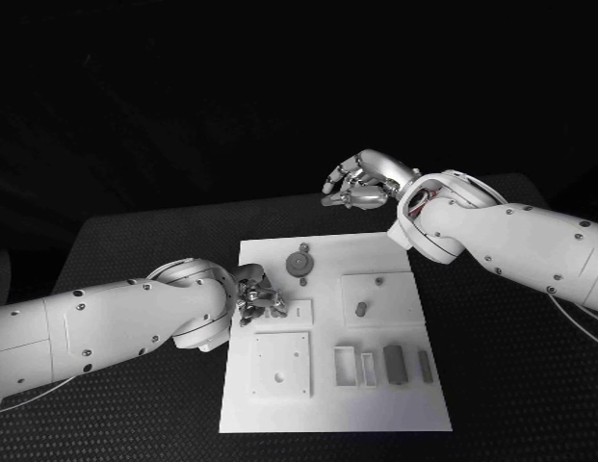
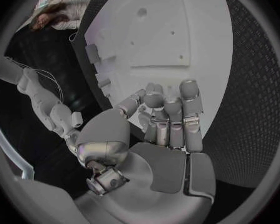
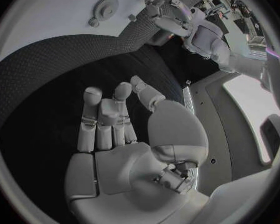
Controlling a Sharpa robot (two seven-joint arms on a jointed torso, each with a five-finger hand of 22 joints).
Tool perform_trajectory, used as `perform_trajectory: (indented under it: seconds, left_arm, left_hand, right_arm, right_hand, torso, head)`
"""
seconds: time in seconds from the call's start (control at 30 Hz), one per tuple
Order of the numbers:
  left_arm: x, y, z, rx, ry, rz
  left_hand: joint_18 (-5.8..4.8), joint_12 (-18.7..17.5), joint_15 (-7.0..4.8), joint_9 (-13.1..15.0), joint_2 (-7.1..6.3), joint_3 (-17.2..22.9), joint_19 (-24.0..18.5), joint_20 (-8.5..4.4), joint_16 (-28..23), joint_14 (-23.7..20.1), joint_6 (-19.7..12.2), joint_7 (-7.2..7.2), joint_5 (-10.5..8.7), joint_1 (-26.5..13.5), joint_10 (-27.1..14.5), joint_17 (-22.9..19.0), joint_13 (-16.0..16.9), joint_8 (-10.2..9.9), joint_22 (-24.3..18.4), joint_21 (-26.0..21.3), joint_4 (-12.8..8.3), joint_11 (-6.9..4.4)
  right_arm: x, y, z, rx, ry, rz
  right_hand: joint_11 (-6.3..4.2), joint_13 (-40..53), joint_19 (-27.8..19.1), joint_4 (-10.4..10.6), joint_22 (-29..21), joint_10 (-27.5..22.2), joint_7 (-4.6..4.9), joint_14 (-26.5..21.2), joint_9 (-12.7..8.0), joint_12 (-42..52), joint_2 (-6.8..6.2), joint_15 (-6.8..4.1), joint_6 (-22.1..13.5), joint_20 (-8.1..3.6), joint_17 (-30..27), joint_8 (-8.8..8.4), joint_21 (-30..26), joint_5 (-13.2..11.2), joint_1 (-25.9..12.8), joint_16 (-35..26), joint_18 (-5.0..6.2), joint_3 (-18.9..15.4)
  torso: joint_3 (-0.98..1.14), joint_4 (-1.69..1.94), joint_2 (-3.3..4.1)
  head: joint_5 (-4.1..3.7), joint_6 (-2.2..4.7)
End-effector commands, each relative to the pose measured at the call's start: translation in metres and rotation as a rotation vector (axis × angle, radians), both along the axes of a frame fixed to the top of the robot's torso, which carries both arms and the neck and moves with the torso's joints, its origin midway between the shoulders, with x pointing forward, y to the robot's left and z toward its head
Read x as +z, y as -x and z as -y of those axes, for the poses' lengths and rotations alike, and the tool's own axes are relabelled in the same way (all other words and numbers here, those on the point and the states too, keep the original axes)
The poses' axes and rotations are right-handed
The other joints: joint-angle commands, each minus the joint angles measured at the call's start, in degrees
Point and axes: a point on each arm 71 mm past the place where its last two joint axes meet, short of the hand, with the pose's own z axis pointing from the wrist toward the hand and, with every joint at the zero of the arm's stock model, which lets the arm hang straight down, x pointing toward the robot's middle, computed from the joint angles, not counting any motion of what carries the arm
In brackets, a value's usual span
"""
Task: Assemble the parts on the task board
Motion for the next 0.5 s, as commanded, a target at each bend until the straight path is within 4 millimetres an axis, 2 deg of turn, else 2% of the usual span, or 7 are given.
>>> perform_trajectory:
  seconds: [0.03,0.37,0.5]
  left_arm:
    - [0.0011,-0.0002,0.0015,-0.003,-0.005,0.021]
    - [0.0010,0.0000,0.0024,-0.005,0.006,0.016]
    - [0.0012,0.0001,0.0032,-0.006,0.010,0.018]
  left_hand:
    - [0.78,0.3,-2.24,6.5,0.03,0.2,1.2,-1.53,0.2,-0.2,8.5,-3.97,0.30,-0.2,-2.0,-0.1,-0.1,0.1,1.3,0.3,-0.2,-2.44]
    - [0.73,0.4,-2.46,6.5,-2.03,0.1,1.2,-1.62,0.4,-0.2,8.4,-3.86,-0.14,-0.9,-2.1,-0.9,-0.5,-0.4,1.2,0.4,1.0,-2.34]
    - [0.77,0.5,-2.49,6.5,-1.56,0.4,1.2,-1.69,0.5,-0.2,8.5,-3.90,-0.09,-0.6,-2.1,-1.1,-0.6,-0.5,1.2,0.4,1.2,-2.38]
  right_arm:
    - [-0.0003,0.0005,-0.0012,0.012,0.003,-0.007]
    - [-0.0007,0.0003,-0.0007,0.012,0.006,-0.010]
    - [-0.0009,0.0000,-0.0003,0.011,0.007,-0.011]
  right_hand:
    - [0.10,0.1,-0.1,0.1,0.7,-0.4,-0.07,-0.2,0.1,-0.3,-0.33,0.22,-0.3,-0.25,-0.1,-0.35,-0.4,-0.1,-0.3,-0.4,0.76,-0.1]
    - [0.12,0.1,-0.1,0.1,0.7,-0.4,-0.05,-0.2,0.1,-0.3,-0.37,0.23,-0.4,-0.24,-0.1,-0.38,-0.4,-0.1,-0.3,-0.4,0.76,-0.1]
    - [0.12,0.1,-0.1,0.1,0.7,-0.5,-0.04,-0.2,0.1,-0.3,-0.37,0.24,-0.4,-0.23,-0.1,-0.39,-0.4,-0.1,-0.4,-0.4,0.76,-0.1]
  torso:
    - [0.00,-0.02,-0.02]
    - [0.00,-0.02,-0.03]
    - [0.00,-0.02,0.00]
  head:
    - [-0.01,0.03]
    - [-0.03,0.10]
    - [-0.09,0.12]
